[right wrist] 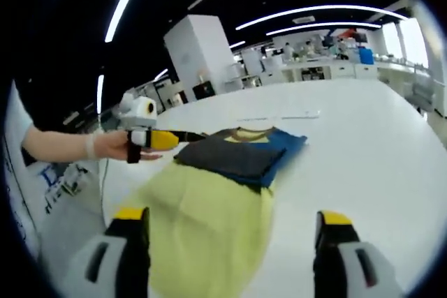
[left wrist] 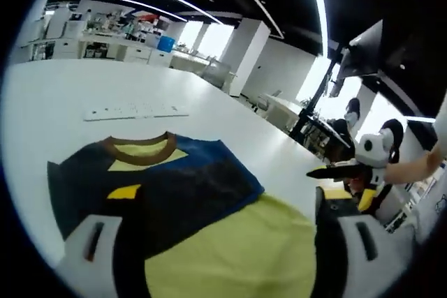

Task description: Fold the garment on the visible template until the final outline fits inside the template.

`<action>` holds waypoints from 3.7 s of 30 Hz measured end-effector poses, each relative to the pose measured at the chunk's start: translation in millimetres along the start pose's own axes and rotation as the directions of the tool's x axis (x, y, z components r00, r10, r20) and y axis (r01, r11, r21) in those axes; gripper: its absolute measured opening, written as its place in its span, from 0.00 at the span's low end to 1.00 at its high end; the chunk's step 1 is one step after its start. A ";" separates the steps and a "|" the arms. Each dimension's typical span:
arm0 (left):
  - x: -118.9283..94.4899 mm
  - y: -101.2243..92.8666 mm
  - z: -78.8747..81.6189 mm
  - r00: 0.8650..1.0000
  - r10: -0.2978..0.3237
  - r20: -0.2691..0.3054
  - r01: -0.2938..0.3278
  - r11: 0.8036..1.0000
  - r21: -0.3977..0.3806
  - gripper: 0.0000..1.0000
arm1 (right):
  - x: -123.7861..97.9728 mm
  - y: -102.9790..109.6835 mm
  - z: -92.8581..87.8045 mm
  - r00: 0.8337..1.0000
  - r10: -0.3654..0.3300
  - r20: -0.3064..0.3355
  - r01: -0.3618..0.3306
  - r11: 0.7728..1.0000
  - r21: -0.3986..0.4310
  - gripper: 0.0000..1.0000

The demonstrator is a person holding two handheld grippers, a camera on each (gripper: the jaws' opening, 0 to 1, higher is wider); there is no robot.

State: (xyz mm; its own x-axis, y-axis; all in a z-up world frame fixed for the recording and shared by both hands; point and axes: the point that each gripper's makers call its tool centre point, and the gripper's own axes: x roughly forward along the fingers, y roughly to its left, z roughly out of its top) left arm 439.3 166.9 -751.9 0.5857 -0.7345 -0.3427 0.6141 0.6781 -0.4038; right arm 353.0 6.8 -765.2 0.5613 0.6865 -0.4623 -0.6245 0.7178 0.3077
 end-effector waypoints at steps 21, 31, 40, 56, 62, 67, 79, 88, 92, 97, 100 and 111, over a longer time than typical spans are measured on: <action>-93.3 19.5 -17.8 0.986 0.163 0.044 -0.163 0.987 0.001 0.96 | 11.4 16.0 13.3 0.999 0.034 -0.032 -0.039 0.984 -0.173 1.00; -131.5 25.8 -35.8 0.971 0.234 0.055 -0.234 0.972 -0.006 0.91 | 8.7 18.5 5.7 0.998 0.034 -0.056 -0.044 0.982 -0.185 1.00; -168.6 26.1 -83.1 0.962 0.270 -0.029 -0.271 0.962 -0.026 0.84 | -9.2 17.2 -21.2 0.993 0.032 -0.113 -0.053 0.980 -0.190 0.95; -225.0 8.2 -162.7 0.942 0.242 -0.234 -0.276 0.953 -0.125 0.52 | -41.0 20.6 -88.8 0.974 0.024 -0.226 -0.049 0.993 -0.105 0.85; -232.5 9.0 -176.5 0.928 0.254 -0.273 -0.298 0.946 -0.130 0.52 | -50.7 23.0 -102.0 0.968 0.018 -0.251 -0.040 0.996 -0.084 0.84; -232.1 -0.7 -180.1 0.928 0.239 -0.286 -0.287 0.948 -0.140 0.45 | -57.4 25.5 -105.4 0.965 0.018 -0.260 -0.039 0.996 -0.075 0.78; -234.6 -6.6 -193.3 0.931 0.208 -0.298 -0.280 0.934 -0.221 0.23 | -71.1 31.4 -131.8 0.956 0.030 -0.293 -0.007 0.997 0.079 0.39; -234.5 -3.6 -198.3 0.935 0.193 -0.297 -0.275 0.925 -0.262 0.14 | -66.6 31.3 -140.1 0.964 0.072 -0.256 0.001 0.961 0.276 0.12; -234.6 -5.3 -200.1 0.931 0.182 -0.317 -0.264 0.935 -0.239 0.11 | -66.0 38.9 -140.6 0.960 0.106 -0.259 -0.010 0.939 0.345 0.07; -234.1 -1.2 -202.1 0.928 0.170 -0.332 -0.257 0.937 -0.238 0.04 | -64.3 33.6 -144.2 0.958 0.066 -0.279 0.037 0.937 0.347 0.00; -232.7 -1.7 -201.8 0.929 0.164 -0.333 -0.254 0.936 -0.245 0.00 | -67.3 34.1 -144.8 0.955 0.027 -0.296 0.071 0.946 0.316 0.00; -241.8 -23.5 -184.6 0.947 0.084 -0.311 -0.172 0.948 -0.268 0.00 | -85.2 50.7 -120.9 0.963 -0.010 -0.269 0.097 0.945 0.311 0.00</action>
State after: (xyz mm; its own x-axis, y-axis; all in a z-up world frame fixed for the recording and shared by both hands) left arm 185.6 323.7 -816.1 0.4413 -0.6466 -0.6222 0.3395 0.7621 -0.5513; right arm 207.9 -29.2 -810.7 0.4011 0.6228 -0.6718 -0.3671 0.7811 0.5051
